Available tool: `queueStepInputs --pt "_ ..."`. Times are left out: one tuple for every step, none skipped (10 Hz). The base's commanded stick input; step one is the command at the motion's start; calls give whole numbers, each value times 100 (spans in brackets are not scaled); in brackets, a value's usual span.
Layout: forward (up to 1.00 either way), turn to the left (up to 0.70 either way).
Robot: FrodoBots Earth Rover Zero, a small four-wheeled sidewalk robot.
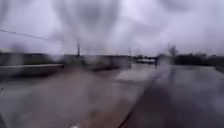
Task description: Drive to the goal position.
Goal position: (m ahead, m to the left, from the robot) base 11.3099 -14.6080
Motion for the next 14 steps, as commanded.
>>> queueStepInputs --pt "0 -70" --pt "0 -70" --pt "0 -70" --pt "0 -70" --pt "0 -70" --pt "0 -70" --pt "0 -70" --pt "0 -70" --pt "0 -70" --pt "0 -70" --pt "0 -70" --pt "0 -70" --pt "0 -70" --pt "0 -70"
